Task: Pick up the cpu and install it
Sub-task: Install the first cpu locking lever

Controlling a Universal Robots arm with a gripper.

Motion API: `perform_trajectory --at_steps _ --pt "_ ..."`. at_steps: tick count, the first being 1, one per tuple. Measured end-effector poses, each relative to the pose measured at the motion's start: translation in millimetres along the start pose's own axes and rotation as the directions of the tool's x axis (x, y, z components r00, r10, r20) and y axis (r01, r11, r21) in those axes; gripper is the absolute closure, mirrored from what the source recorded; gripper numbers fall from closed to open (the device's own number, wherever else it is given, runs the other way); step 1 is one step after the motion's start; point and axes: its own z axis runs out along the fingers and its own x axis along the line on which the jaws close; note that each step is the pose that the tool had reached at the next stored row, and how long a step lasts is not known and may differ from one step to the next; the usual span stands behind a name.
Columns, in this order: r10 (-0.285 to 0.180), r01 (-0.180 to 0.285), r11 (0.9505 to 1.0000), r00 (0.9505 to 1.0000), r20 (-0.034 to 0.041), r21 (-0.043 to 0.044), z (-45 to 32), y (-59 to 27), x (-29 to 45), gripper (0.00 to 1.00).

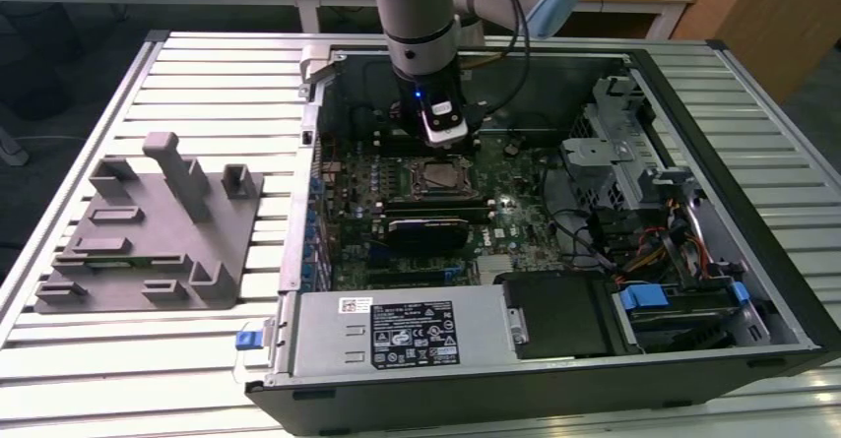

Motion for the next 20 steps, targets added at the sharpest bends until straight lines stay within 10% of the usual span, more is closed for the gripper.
perform_trajectory --at_steps 20 --pt "0.0 0.0 1.0 1.0 0.0001 0.0 -9.5 3.2 -3.5 0.89"
